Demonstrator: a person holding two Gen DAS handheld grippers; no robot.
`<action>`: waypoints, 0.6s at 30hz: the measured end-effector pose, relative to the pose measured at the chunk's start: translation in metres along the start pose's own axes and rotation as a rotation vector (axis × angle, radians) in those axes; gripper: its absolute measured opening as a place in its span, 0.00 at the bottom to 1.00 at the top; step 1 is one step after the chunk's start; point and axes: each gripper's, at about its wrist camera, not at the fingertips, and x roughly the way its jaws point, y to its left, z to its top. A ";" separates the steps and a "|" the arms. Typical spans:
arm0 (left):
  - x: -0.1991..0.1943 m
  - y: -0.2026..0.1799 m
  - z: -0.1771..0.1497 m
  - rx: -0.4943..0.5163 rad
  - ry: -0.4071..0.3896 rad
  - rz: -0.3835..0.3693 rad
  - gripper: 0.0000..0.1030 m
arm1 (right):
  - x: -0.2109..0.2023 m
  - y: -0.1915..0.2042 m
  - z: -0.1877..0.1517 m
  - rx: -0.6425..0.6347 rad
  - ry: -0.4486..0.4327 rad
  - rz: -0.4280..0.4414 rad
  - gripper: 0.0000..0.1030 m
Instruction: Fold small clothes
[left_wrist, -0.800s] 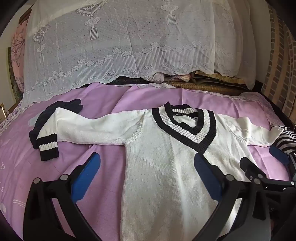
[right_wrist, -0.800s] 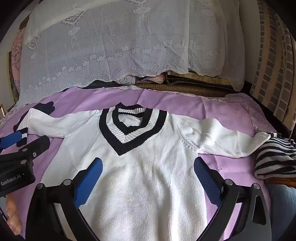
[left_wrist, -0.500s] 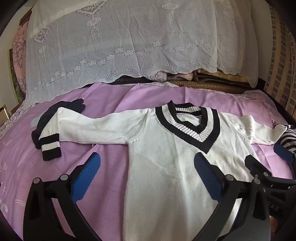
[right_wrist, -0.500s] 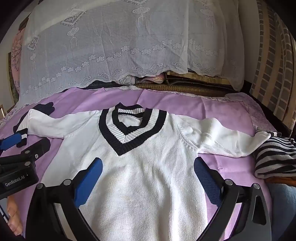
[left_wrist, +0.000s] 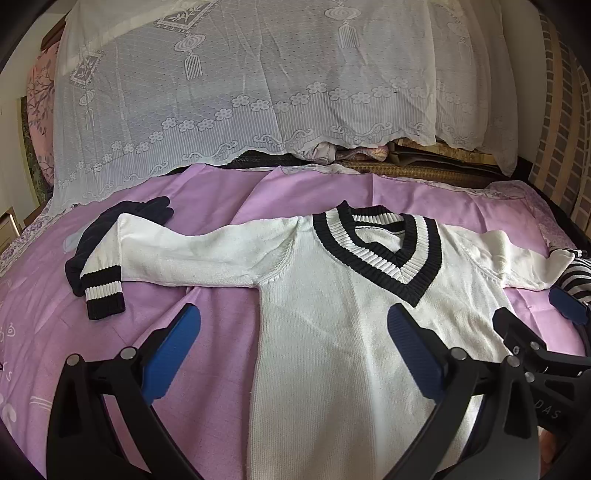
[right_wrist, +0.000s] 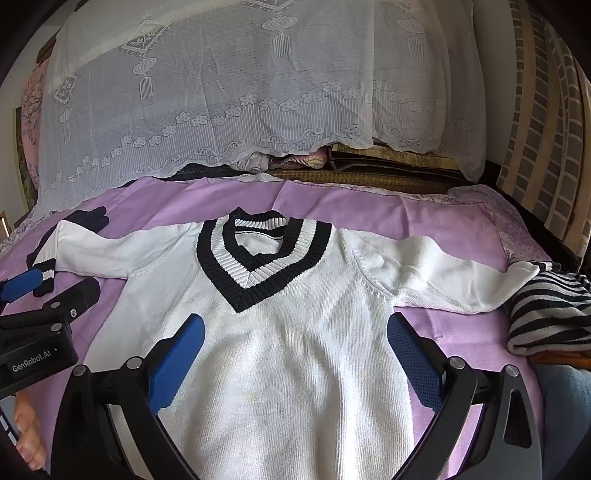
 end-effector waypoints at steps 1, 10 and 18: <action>0.000 0.001 0.000 0.000 0.000 0.001 0.96 | 0.000 0.000 -0.001 -0.001 0.000 -0.001 0.97; 0.000 0.004 0.001 -0.002 0.003 0.005 0.96 | -0.005 0.000 0.000 0.003 -0.009 -0.003 0.97; 0.002 0.004 0.000 0.004 0.010 0.012 0.96 | -0.004 0.000 -0.001 0.006 -0.006 0.000 0.97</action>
